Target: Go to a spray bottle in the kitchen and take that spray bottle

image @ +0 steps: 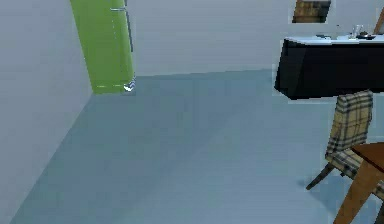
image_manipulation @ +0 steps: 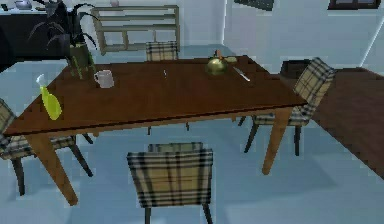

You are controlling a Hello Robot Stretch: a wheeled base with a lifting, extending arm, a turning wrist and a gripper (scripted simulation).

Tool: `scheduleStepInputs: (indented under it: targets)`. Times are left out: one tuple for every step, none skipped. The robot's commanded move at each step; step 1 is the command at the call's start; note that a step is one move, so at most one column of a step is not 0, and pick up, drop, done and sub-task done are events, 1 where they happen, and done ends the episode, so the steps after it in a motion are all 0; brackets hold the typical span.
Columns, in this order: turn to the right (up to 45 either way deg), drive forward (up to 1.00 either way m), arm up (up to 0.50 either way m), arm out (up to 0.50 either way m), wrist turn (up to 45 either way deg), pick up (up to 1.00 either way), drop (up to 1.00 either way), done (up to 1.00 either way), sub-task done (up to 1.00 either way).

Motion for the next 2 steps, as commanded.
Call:
scheduleStepInputs:
  targets:
    - [0.0, 0.05, 0.00, 0.00, 0.0, 0.00, 0.00, 0.00, 0.00]
    - [-30.0, 0.00, 0.00, 0.00, 0.0, 0.00, 0.00, 0.00, 0.00]
